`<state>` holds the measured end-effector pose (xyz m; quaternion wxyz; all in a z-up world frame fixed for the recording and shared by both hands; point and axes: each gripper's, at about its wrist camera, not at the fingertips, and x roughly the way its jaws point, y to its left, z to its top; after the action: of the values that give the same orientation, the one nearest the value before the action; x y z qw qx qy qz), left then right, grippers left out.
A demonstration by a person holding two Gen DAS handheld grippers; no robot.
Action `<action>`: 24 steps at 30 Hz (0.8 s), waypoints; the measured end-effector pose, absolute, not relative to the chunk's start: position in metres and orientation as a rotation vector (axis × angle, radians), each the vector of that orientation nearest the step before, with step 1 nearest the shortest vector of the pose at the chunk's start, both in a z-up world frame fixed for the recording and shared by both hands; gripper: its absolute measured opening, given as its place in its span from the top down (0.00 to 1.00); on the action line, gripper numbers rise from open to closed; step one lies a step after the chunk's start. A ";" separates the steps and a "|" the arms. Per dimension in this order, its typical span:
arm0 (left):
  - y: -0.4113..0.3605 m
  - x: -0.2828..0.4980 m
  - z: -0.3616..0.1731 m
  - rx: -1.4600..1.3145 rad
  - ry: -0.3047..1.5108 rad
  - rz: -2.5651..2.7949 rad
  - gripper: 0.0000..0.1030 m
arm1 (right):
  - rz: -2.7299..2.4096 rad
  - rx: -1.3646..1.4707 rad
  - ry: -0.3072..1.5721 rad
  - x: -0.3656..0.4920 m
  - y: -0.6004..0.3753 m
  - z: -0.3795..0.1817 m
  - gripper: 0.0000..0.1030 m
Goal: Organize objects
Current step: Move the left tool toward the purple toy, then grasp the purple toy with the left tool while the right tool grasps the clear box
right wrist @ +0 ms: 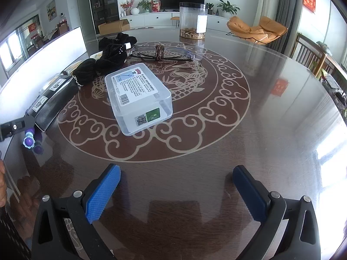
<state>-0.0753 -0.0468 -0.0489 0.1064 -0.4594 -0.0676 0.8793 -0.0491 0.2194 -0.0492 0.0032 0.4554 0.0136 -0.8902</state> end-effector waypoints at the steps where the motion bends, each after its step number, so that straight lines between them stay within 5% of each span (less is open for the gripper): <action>1: -0.046 -0.072 -0.049 -1.366 -0.158 2.611 0.10 | -2.791 1.428 0.042 -0.049 0.219 -0.049 0.00; 5: -0.053 -0.057 -0.046 -1.433 -0.116 2.643 0.40 | -2.791 1.428 0.042 -0.049 0.219 -0.049 0.00; 8: -0.070 -0.039 -0.042 -1.522 -0.242 2.594 0.50 | -2.791 1.428 0.042 -0.049 0.219 -0.049 0.00; 15: -0.087 -0.008 -0.040 -1.586 -0.336 2.543 0.46 | -2.791 1.428 0.041 -0.049 0.219 -0.049 0.00; 17: -0.083 -0.020 -0.041 -1.603 -0.310 2.569 0.35 | -2.791 1.428 0.041 -0.049 0.219 -0.049 0.00; 24: -0.063 -0.056 -0.048 -1.660 -0.095 2.687 0.25 | -2.791 1.429 0.040 -0.049 0.219 -0.049 0.00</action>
<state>-0.0561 -0.0630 -0.0483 -0.0090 -0.5254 -0.0299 0.8503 -0.0492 0.2193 -0.0494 0.0028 0.4556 0.0129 -0.8901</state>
